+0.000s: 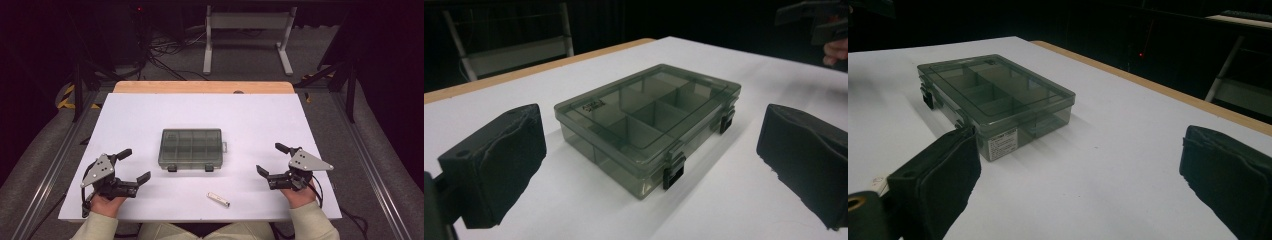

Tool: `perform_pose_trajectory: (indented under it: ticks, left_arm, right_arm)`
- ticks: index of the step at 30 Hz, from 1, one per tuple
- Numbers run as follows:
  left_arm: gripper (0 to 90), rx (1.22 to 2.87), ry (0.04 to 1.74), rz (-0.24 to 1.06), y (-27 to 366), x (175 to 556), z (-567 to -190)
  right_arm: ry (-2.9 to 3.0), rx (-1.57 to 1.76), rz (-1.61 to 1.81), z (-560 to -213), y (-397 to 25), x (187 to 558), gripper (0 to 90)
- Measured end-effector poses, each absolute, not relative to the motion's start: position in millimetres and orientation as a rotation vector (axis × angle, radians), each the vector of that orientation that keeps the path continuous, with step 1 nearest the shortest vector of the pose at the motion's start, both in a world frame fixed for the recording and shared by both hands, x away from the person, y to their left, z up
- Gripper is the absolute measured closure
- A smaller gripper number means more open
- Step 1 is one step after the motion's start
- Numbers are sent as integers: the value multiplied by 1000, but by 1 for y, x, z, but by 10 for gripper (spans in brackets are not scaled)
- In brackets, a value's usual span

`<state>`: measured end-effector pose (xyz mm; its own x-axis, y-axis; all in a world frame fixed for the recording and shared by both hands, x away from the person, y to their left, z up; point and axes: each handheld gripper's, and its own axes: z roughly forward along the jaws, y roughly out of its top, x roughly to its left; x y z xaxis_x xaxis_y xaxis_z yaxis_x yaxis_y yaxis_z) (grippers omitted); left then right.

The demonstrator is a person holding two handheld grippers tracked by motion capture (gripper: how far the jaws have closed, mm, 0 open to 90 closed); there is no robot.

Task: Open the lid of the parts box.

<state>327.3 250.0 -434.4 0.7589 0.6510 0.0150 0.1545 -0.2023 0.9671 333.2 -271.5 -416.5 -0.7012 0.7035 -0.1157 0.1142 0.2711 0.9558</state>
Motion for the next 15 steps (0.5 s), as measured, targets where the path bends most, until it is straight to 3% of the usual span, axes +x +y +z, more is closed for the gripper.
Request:
perform_pose_trajectory:
  ticks: [15]
  left_arm:
    - [8,1724,620,543,251,325,-433]
  right_arm:
    - [2020,734,1442,-416,-270,332,36]
